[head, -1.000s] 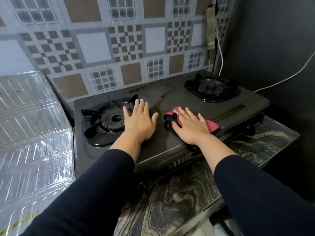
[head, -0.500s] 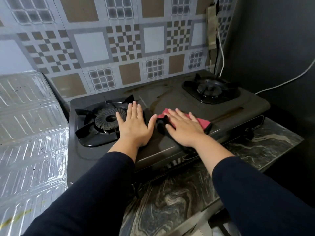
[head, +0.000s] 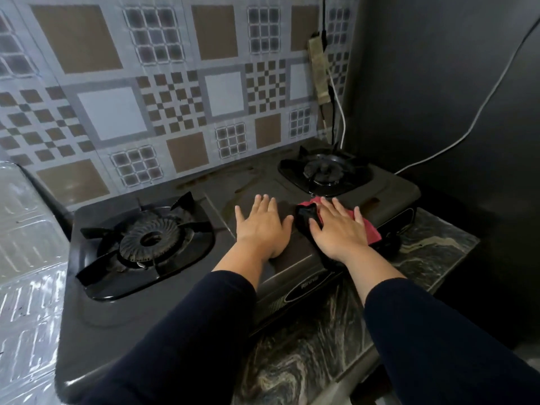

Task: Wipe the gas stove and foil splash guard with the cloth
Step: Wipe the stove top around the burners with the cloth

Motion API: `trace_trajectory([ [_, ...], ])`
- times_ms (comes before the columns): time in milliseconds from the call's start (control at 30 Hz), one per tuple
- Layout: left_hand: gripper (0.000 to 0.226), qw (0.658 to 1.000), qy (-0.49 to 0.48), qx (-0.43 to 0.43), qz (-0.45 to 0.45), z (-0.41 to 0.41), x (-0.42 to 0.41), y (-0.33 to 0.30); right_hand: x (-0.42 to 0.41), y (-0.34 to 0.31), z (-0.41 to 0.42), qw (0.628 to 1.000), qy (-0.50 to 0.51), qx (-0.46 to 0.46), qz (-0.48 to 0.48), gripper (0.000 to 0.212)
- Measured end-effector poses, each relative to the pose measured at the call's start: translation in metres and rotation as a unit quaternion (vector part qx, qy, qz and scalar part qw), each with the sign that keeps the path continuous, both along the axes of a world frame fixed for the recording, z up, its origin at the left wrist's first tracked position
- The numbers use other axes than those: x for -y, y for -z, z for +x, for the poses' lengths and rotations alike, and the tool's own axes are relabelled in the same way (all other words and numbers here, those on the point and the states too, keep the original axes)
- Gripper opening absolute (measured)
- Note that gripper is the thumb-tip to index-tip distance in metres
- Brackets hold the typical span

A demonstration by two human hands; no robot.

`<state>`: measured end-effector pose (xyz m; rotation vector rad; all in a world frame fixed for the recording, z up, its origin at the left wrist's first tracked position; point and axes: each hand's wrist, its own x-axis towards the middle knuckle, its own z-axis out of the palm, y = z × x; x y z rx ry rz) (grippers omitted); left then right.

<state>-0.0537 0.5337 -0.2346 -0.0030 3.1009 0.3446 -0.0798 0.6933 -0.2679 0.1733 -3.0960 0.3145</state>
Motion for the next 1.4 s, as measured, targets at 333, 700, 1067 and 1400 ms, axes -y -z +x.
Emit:
trace_trajectory([
  [333,0.072,0.990,-0.044,-0.133,-0.025,-0.012,-0.042,0.037,-0.077,0.000,-0.073,0.991,0.133,0.020,-0.002,0.060],
  [700,0.078,0.991,-0.067,-0.115,-0.019,-0.017,-0.043,0.040,-0.127,-0.014,-0.139,0.988,0.136,0.074,0.028,0.060],
  [1067,0.077,0.993,-0.045,-0.111,-0.007,-0.012,-0.048,0.036,-0.080,-0.003,-0.071,0.996,0.090,0.020,0.009,0.064],
  [1400,0.070,0.996,-0.043,-0.066,0.048,-0.010,-0.015,0.019,0.014,-0.004,-0.006,1.000,-0.011,0.024,0.003,0.064],
])
